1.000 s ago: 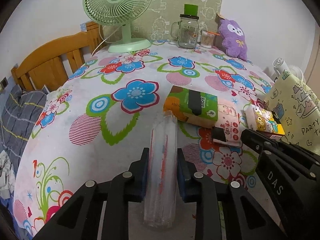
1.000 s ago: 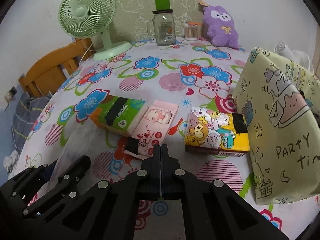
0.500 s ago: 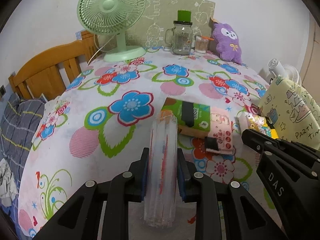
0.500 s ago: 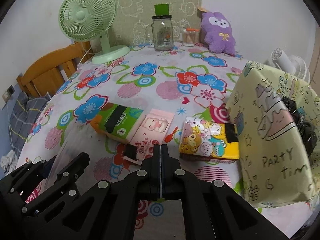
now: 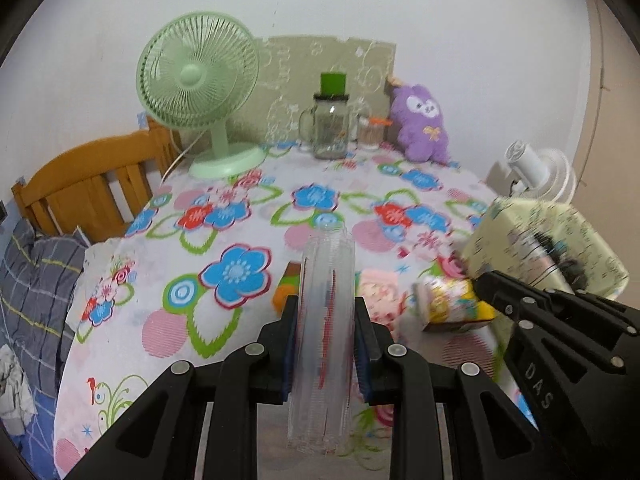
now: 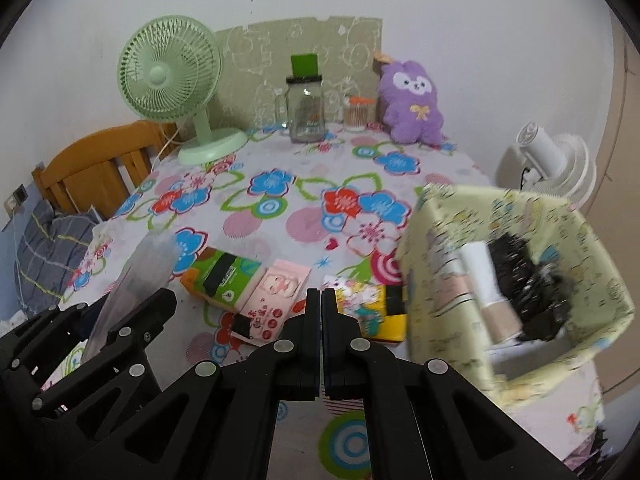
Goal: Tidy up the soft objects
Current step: 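Carry the clear plastic roll with the left tool over the gift box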
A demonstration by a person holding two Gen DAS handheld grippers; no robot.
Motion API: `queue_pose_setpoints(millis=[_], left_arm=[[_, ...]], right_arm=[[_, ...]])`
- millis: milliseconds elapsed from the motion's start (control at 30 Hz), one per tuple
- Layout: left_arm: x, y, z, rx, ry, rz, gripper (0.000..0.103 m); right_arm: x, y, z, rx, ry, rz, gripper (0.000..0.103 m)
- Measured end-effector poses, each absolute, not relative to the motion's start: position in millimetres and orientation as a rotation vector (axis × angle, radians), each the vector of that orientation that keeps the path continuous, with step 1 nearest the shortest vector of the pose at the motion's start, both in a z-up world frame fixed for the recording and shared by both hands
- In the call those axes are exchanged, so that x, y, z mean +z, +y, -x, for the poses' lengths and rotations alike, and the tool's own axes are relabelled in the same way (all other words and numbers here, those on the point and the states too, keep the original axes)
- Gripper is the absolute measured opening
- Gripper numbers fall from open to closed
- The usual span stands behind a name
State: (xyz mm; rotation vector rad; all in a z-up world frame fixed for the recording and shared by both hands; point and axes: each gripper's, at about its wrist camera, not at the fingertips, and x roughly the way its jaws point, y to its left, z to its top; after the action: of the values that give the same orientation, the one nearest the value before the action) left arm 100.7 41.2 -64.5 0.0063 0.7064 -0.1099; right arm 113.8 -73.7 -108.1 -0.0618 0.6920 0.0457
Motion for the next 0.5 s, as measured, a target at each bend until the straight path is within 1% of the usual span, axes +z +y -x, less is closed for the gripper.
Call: queue_pose_setpoints(millis=[200,500], left_arm=[[-41,26,-86,-0.125,0.659,-0.008,0.023],[-21,-3,-75,-0.171,0.625,-0.019,0.023]], right_arm=[[-81,-88,-94,0.047,0.64,0.064,0.004],[-59,-115,-73,0.029,0.601,0.051,0.004]])
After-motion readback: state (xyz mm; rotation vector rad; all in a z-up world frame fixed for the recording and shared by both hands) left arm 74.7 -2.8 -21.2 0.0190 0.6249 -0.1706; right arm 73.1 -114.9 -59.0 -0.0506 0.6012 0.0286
